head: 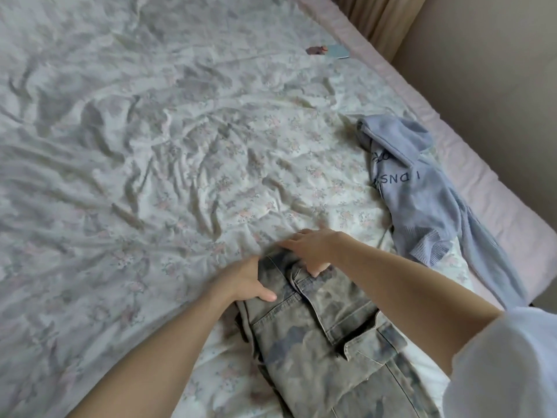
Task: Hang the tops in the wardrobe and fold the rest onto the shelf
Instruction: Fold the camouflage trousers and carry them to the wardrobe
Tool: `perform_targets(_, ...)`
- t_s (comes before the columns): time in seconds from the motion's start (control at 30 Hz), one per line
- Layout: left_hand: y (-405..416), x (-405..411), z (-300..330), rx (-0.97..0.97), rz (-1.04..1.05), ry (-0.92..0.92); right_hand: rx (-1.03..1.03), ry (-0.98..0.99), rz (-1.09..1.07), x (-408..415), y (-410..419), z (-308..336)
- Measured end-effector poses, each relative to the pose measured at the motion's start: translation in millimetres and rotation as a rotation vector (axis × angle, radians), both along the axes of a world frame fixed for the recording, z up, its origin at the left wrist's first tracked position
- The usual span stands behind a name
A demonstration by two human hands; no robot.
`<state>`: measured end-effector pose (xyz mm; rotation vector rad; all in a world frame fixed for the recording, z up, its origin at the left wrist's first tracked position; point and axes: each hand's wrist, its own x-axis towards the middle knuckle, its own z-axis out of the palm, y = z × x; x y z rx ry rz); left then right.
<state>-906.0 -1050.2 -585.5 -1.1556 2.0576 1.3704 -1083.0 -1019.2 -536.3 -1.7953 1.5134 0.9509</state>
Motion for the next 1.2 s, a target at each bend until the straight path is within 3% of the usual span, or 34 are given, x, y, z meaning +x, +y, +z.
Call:
perform_targets(0.13,10.9,2.0,7.7,-0.128,0.022,-0.039,-0.111,-0.068,0.018,-2.8,0.0,13.3)
perform_targets(0.33,-18.4,-11.2,74.9,-0.293,0.016,0.056,-0.305,-0.066,-0.002,-17.6,-15.0,75.4)
perform_targets(0.53,-74.4,-14.1,157.9,-0.790,0.152,0.060,-0.765,0.002,0.033,-21.2,-59.3,127.7)
perform_targets(0.67,-71.1,-7.4,172.5,-1.148,0.196,0.082,-0.988,0.036,0.037,-10.7,-67.4,132.1)
perform_targets(0.77,-38.9,5.9,161.7,-1.140,0.173,0.076,-1.001,0.045,0.095,-1.8,-40.2,122.5)
perform_targets(0.9,23.1,21.1,147.1,-1.084,0.110,0.227,-1.059,-0.049,0.128,1.7,30.3,112.5)
perform_targets(1.03,91.6,23.8,132.1,-0.977,-0.034,0.309,-0.940,-0.059,0.117,-5.1,107.2,90.7)
perform_targets(1.2,165.2,26.9,91.8,-0.738,-0.201,0.112,-0.843,-0.116,0.013,1.9,185.4,42.8)
